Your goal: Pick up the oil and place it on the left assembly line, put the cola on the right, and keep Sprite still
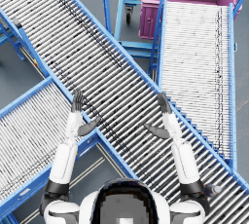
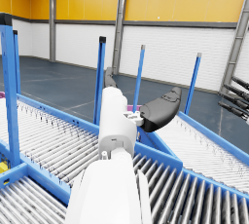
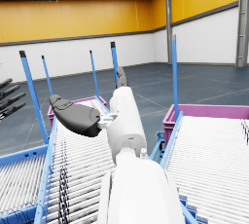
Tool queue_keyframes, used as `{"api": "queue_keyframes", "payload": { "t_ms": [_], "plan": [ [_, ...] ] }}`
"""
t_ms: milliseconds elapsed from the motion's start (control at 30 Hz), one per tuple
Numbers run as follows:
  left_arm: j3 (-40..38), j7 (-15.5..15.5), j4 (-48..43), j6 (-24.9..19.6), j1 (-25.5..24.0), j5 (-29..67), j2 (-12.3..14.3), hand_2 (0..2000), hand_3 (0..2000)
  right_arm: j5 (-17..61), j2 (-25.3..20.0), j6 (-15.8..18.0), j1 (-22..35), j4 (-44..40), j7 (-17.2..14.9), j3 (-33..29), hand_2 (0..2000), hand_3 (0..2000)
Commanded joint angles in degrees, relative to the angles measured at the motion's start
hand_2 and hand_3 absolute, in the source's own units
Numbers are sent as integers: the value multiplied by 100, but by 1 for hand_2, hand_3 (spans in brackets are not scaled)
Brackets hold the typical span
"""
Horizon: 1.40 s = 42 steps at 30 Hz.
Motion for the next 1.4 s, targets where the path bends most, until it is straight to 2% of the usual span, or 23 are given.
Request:
{"api": "queue_keyframes", "payload": {
  "t_ms": [33,1400],
  "plan": [
    [0,0,0,0,0,0,0,0,0,0,0,0,0,0,0,0,0,0],
    [0,0,0,0,0,0,0,0,0,0,0,0,0,0,0,0,0,0]
  ]
}}
